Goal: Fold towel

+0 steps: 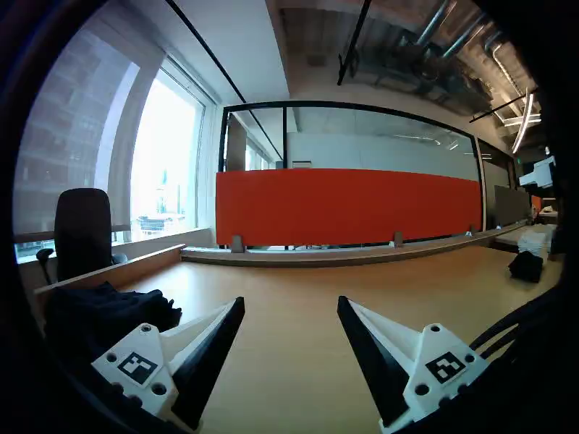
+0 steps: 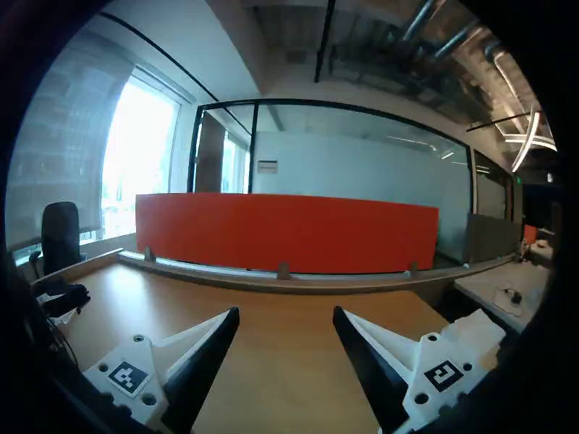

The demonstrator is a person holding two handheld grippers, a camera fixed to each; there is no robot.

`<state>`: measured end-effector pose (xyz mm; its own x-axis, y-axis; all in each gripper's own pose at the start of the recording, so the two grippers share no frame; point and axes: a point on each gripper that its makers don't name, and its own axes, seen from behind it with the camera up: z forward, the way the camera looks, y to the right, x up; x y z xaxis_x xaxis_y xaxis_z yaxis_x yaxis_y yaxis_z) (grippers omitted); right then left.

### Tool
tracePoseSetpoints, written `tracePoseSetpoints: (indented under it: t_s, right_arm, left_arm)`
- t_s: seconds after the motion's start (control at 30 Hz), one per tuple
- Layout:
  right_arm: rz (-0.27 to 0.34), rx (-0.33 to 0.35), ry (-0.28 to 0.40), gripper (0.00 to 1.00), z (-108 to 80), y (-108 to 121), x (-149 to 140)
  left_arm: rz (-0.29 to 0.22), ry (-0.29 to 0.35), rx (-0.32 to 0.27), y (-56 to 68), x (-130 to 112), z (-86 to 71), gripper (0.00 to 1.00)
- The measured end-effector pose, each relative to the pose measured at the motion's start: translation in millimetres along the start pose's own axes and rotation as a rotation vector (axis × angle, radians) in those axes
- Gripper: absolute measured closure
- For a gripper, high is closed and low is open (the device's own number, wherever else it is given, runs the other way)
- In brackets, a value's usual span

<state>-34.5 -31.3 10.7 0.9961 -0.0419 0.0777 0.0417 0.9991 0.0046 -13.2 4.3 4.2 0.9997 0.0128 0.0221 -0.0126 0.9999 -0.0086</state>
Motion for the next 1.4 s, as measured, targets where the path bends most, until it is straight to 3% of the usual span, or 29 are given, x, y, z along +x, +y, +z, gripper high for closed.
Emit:
tracePoseSetpoints:
  t_s: [0.17,0.5,1.1,1.4]
  right_arm:
    - [-0.02,-0.015,0.037,0.0,-0.7,13,4]
    - [-0.02,-0.037,0.089,0.0,1.3,36,-4]
    - [0.055,-0.058,0.091,0.0,8.7,57,-69]
    - [0.09,-0.038,0.081,0.0,10.6,57,-101]
  left_arm:
    - [0.0,0.0,0.008,-6.5,1,-1.5,0.05]
    - [0.001,-0.001,0.001,-1.6,4,-1.3,0.05]
    - [0.0,-0.001,0.005,-3.5,6,-2.2,0.05]
    - [0.0,-0.001,0.005,-3.6,6,-2.2,0.05]
